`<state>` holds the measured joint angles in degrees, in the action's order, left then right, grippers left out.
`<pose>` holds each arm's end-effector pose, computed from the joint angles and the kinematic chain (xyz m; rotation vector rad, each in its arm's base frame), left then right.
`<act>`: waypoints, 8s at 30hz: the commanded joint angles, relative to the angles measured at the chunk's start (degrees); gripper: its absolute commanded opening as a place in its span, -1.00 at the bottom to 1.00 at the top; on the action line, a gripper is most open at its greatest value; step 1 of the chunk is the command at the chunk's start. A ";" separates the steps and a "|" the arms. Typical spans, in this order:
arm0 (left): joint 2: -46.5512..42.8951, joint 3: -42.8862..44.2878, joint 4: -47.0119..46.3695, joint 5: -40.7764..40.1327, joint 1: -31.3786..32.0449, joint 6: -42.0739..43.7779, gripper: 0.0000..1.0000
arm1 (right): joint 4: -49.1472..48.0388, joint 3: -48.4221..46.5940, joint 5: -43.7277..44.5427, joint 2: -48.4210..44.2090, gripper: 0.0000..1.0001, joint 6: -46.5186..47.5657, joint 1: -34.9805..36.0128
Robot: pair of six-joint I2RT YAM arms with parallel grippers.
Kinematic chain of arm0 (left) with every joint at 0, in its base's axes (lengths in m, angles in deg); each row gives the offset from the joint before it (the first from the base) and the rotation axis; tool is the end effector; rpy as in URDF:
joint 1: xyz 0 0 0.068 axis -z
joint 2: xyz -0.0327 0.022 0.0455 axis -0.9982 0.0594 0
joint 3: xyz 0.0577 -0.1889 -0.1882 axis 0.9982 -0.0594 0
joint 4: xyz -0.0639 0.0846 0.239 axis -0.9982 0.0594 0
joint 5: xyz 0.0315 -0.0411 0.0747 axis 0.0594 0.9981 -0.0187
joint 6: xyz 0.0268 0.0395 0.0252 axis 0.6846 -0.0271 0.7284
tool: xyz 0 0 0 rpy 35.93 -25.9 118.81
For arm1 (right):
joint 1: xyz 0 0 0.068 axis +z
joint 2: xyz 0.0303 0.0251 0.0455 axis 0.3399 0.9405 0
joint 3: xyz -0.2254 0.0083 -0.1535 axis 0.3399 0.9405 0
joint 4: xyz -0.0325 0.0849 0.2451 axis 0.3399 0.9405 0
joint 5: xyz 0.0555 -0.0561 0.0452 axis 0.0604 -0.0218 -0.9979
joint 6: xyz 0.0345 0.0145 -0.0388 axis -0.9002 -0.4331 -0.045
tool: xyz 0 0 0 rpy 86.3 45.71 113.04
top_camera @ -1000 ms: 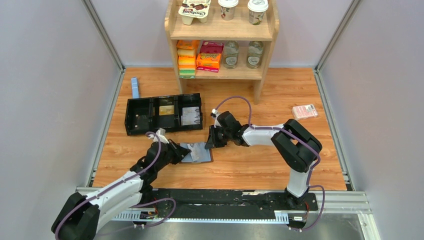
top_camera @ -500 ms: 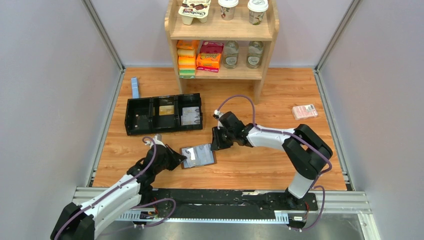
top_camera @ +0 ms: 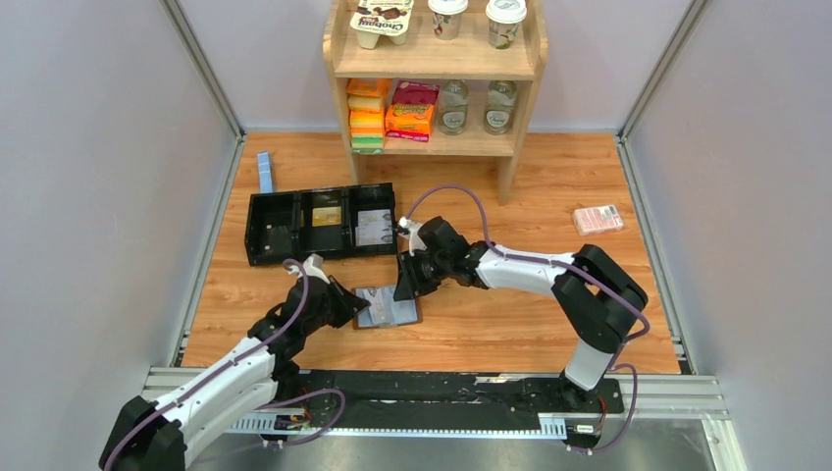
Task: Take the credit cards out of the card holder
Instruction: Remove the credit card from the card holder, then place the credit card in the storage box, then remove the credit card from the card holder.
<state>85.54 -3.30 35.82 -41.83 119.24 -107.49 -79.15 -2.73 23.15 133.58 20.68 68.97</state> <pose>0.1238 -0.0803 0.1437 -0.6741 2.2788 -0.9448 0.2207 0.2754 0.1801 -0.7113 2.5144 1.0182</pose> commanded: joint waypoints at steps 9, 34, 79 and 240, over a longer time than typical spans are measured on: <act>0.44 -0.12 -2.62 2.98 0.23 3.84 -1.00 | -6.50 -3.52 -7.80 8.33 -0.41 -0.81 0.64; 7.31 2.25 -9.16 4.66 0.23 7.69 -0.97 | -6.41 -2.64 -5.25 11.76 -0.56 -1.78 0.47; 9.22 48.74 34.02 43.06 0.23 73.52 -1.00 | 7.56 -9.05 -16.67 -23.67 0.36 25.82 0.91; -9.90 10.43 23.65 -8.88 0.93 8.58 -0.31 | -1.32 -14.15 0.38 14.30 -0.10 -6.52 10.05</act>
<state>82.30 6.97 56.21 -46.26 119.91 -95.23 -78.63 -14.66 25.54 145.44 14.74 78.68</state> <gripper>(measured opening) 0.337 0.450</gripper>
